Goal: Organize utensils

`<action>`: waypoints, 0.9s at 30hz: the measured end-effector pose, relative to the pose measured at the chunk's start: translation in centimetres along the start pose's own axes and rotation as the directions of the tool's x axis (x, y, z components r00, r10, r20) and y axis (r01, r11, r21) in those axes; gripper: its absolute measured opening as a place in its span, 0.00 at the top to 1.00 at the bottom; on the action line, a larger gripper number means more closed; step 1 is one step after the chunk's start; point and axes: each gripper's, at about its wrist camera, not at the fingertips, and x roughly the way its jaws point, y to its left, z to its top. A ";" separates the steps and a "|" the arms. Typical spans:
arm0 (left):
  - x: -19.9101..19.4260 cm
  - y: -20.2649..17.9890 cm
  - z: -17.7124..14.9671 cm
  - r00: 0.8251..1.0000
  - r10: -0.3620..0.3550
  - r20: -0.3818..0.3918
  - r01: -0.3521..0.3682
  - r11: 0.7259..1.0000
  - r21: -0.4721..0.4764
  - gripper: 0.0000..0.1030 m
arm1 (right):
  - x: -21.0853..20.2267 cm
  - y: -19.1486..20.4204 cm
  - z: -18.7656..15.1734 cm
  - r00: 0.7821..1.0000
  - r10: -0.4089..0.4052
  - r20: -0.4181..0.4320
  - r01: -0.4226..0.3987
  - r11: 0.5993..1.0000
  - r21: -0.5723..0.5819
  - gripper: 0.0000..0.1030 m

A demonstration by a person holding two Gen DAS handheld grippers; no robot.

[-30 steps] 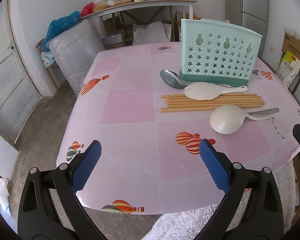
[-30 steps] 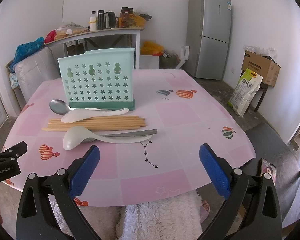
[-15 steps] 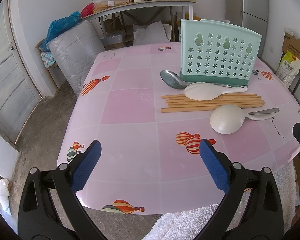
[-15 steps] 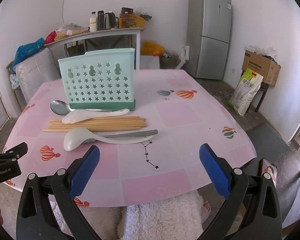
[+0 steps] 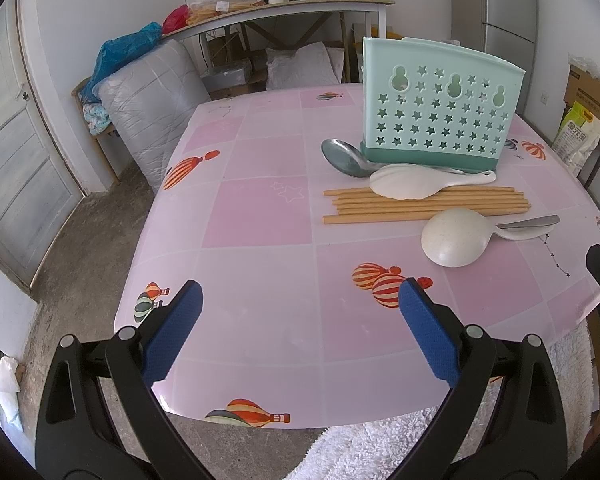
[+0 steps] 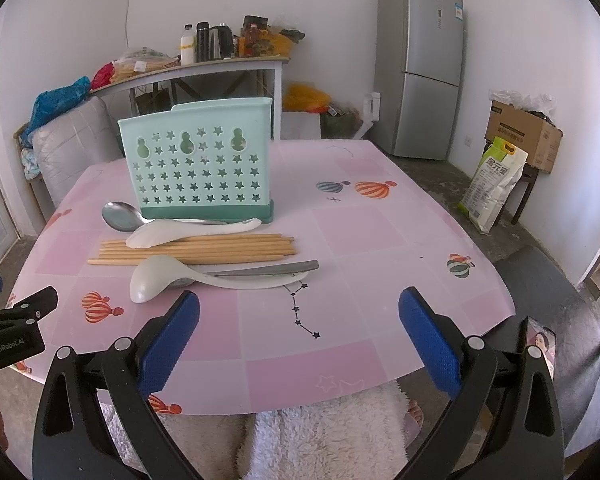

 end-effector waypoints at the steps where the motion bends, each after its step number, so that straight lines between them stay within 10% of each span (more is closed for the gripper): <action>1: 0.0 0.0 0.0 1.000 0.000 0.000 0.000 1.000 0.000 0.08 | 0.0 0.0 0.0 1.000 0.000 0.000 0.000 1.000 0.000 0.06; 17: 1.3 -0.3 0.5 1.000 -0.010 -0.028 0.010 1.000 0.027 0.08 | 0.9 0.0 -0.1 1.000 0.011 -0.021 -0.011 1.000 0.016 0.06; 27: 3.3 -1.0 1.3 0.952 -0.300 -0.056 0.301 0.954 0.009 0.08 | 2.9 -1.0 -0.7 0.998 0.027 -0.058 -0.025 0.999 0.028 0.06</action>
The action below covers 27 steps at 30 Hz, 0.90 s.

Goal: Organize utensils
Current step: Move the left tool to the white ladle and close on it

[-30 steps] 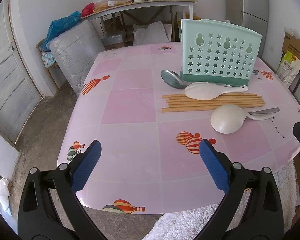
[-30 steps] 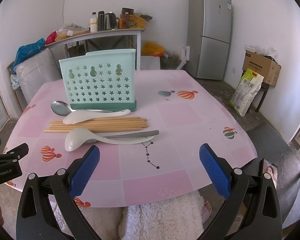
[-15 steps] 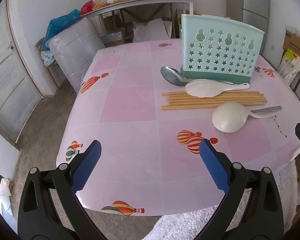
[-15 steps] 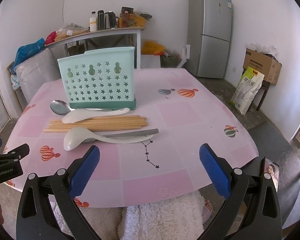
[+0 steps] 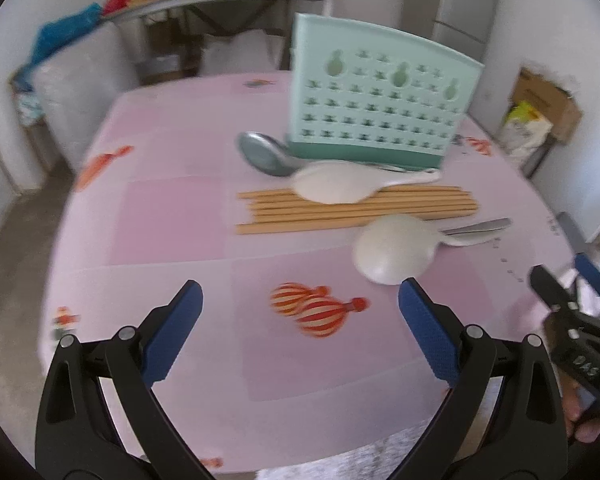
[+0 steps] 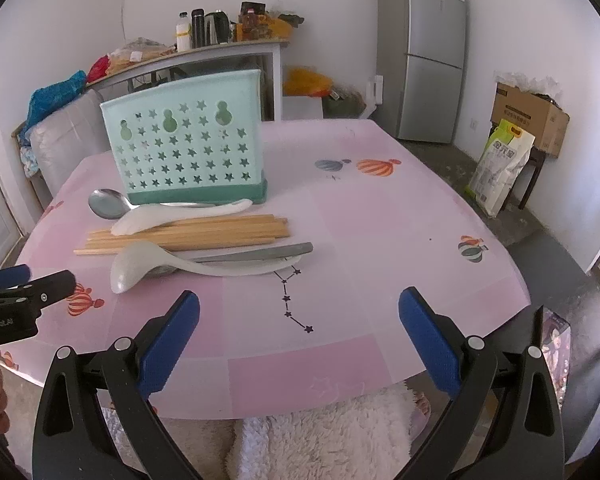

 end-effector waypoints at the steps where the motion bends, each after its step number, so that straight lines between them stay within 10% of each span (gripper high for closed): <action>1: 0.5 -0.2 0.1 1.000 -0.019 -0.014 0.019 1.000 0.001 0.08 | 0.2 -0.2 -0.1 1.000 0.001 -0.005 -0.001 1.000 0.003 0.06; 27: 5.4 -4.2 0.0 0.998 0.068 -0.020 -0.064 0.987 0.145 0.07 | 4.6 -2.1 -0.7 0.993 0.056 -0.102 -0.050 0.997 0.066 0.06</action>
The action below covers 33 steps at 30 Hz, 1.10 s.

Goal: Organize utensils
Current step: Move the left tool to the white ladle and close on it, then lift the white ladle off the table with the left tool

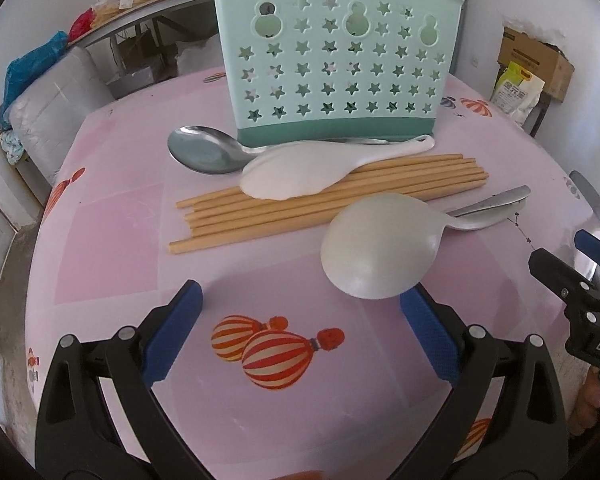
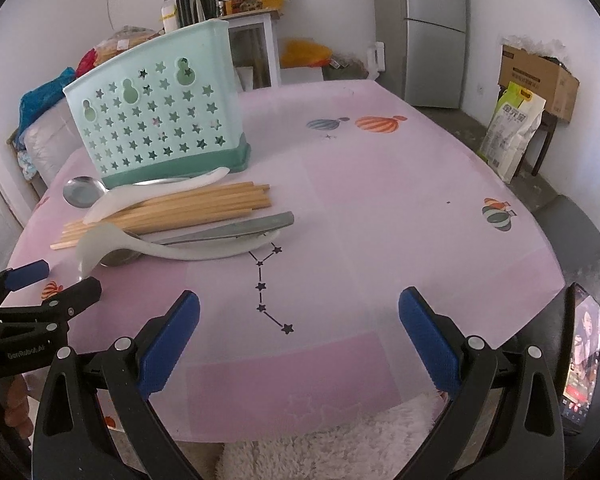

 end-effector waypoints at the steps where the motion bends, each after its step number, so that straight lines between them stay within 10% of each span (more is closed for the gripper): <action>1: 0.0 0.0 0.0 1.000 0.000 -0.002 0.000 1.000 0.000 0.07 | 0.1 0.0 0.0 1.000 0.003 -0.003 -0.003 1.000 0.000 0.06; 12: -0.5 -0.1 -0.4 1.000 0.025 0.003 -0.025 0.999 0.033 0.07 | 0.6 0.4 0.0 1.000 0.022 -0.013 -0.022 1.000 -0.015 0.06; 20: -2.2 -3.7 -0.9 0.980 0.130 0.149 -0.172 0.933 0.317 0.09 | 0.4 0.5 -0.1 1.000 0.021 -0.010 -0.021 1.000 -0.018 0.06; 27: -2.8 -4.0 -0.5 0.979 0.098 0.181 -0.165 0.899 0.406 0.64 | 0.3 0.9 -0.3 1.000 0.002 -0.012 -0.002 0.999 -0.034 0.06; 33: -3.9 -2.6 1.6 0.979 0.012 0.205 -0.082 0.938 0.337 0.76 | 0.1 1.1 -0.5 1.000 -0.015 -0.014 0.014 0.999 -0.045 0.06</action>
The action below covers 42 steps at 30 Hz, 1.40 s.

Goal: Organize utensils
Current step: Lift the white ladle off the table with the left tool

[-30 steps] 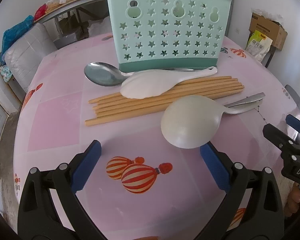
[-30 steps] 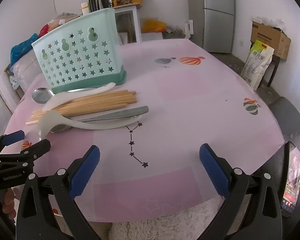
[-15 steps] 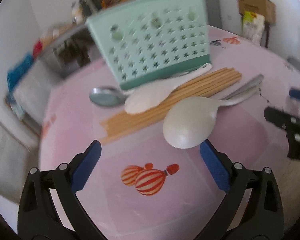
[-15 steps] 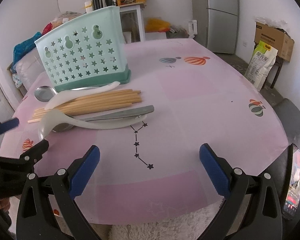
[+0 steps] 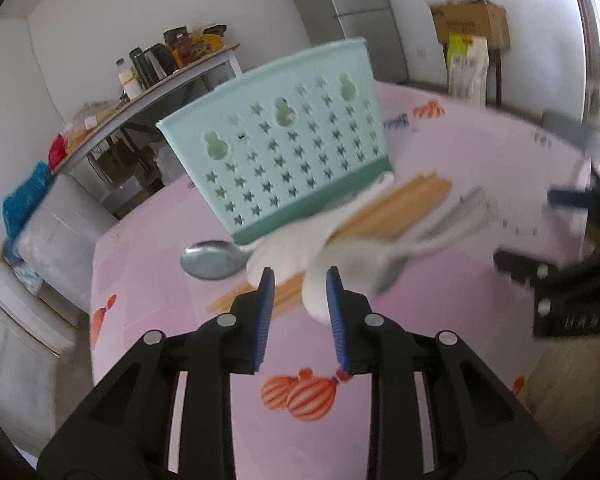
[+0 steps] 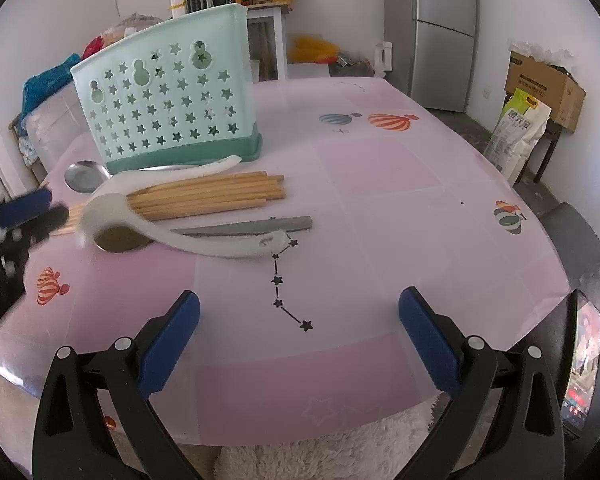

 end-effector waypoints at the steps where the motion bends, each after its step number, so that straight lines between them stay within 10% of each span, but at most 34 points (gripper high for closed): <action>1: 0.2 0.2 0.2 1.000 -0.011 0.000 0.011 1.000 -0.004 0.76 | 0.0 0.0 0.0 1.000 0.000 0.000 0.000 1.000 -0.001 0.06; 10: 0.8 -1.3 -1.0 0.985 -0.152 -0.088 0.162 0.978 0.131 0.48 | -0.1 0.2 -0.1 1.000 -0.009 -0.003 0.009 1.000 -0.004 0.06; 15: 2.4 -3.3 -1.4 0.997 -0.032 -0.064 0.046 0.973 0.225 0.47 | 0.0 0.3 0.0 1.000 -0.010 -0.004 0.010 1.000 -0.009 0.06; 26: 0.6 -5.4 -0.8 0.998 0.007 0.058 -0.028 0.931 0.363 0.82 | 0.0 0.4 -0.1 1.000 -0.014 -0.003 0.014 1.000 -0.012 0.06; 35: 2.8 -1.8 0.7 0.992 -0.122 -0.032 0.124 0.989 0.076 0.88 | -0.2 0.3 -0.1 1.000 -0.010 -0.002 0.010 1.000 -0.008 0.06; 42: 4.3 1.3 -0.1 0.956 -0.275 -0.104 0.245 0.940 -0.238 0.86 | -0.2 0.3 0.0 1.000 -0.010 -0.002 0.010 1.000 -0.008 0.06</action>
